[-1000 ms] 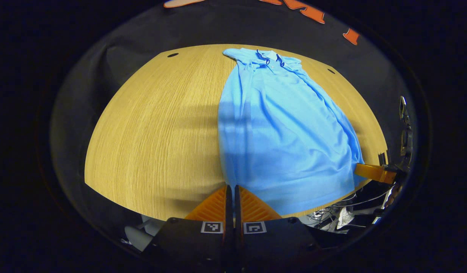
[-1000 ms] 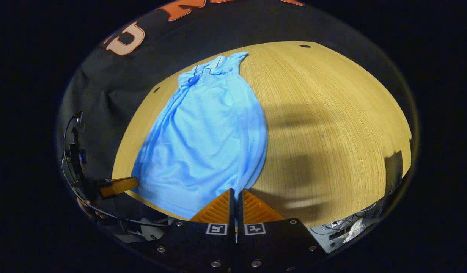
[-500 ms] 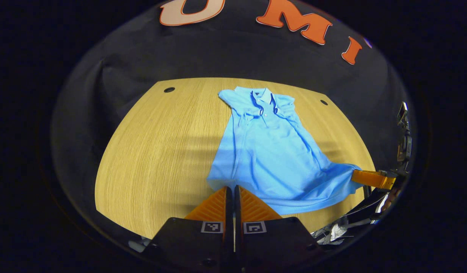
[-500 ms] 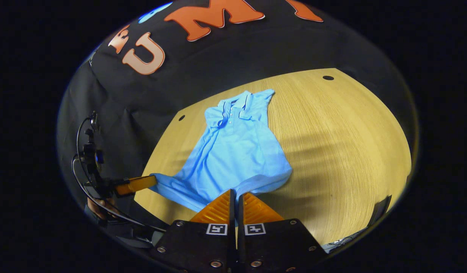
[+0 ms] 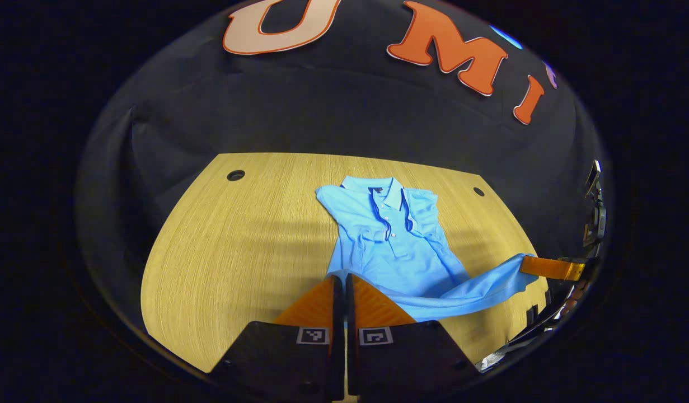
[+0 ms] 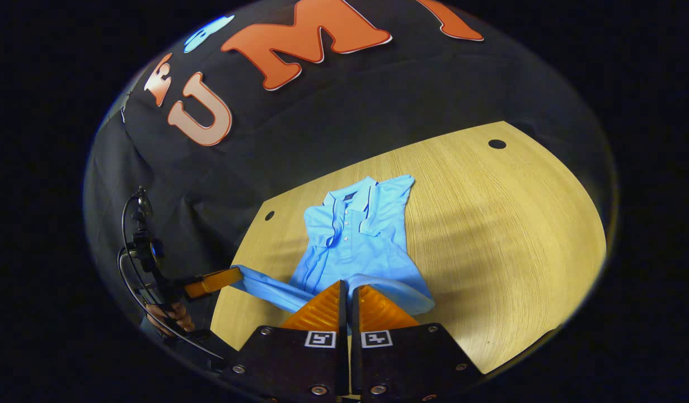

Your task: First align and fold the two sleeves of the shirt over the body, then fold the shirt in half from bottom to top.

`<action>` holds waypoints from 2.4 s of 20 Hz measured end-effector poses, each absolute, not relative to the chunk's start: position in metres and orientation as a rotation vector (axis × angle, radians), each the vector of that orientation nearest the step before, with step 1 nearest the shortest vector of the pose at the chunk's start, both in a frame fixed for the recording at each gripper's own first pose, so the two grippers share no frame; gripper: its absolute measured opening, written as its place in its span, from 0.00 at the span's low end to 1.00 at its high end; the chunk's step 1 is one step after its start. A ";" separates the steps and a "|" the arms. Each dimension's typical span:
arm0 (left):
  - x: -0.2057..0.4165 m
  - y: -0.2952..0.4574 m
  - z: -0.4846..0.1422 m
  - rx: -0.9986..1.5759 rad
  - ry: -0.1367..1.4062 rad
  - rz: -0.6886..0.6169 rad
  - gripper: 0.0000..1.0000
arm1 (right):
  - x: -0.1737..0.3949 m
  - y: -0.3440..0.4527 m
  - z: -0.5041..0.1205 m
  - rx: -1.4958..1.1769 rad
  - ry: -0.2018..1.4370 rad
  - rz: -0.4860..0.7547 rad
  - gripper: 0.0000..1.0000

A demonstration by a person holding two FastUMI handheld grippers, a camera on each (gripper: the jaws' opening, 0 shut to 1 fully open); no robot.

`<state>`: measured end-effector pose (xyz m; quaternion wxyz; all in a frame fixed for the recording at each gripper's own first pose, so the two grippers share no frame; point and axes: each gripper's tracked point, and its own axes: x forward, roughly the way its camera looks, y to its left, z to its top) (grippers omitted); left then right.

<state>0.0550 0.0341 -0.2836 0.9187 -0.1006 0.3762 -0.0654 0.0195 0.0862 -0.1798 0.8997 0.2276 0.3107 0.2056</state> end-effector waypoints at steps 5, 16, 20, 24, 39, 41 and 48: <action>0.137 0.040 -0.283 -0.209 0.721 -0.157 0.06 | 0.093 0.081 -0.167 0.457 0.608 0.382 0.02; 0.297 0.060 -0.316 -0.212 0.658 -0.146 0.05 | 0.259 0.089 -0.175 0.385 0.585 0.315 0.02; 0.333 0.067 -0.343 -0.175 0.671 -0.139 0.05 | 0.297 0.091 -0.201 0.372 0.621 0.283 0.02; 0.329 0.053 -0.359 -0.211 0.730 -0.193 0.08 | 0.298 0.093 -0.224 0.367 0.682 0.264 0.16; 0.164 0.044 -0.208 -0.129 0.514 -0.133 0.99 | 0.173 0.043 -0.130 0.145 0.408 0.244 0.93; 0.138 0.030 -0.195 -0.095 0.487 -0.124 0.99 | 0.148 0.032 -0.121 0.101 0.370 0.239 0.93; 0.055 -0.003 -0.131 -0.059 0.318 -0.082 0.98 | 0.060 0.018 -0.088 0.099 0.272 0.272 0.93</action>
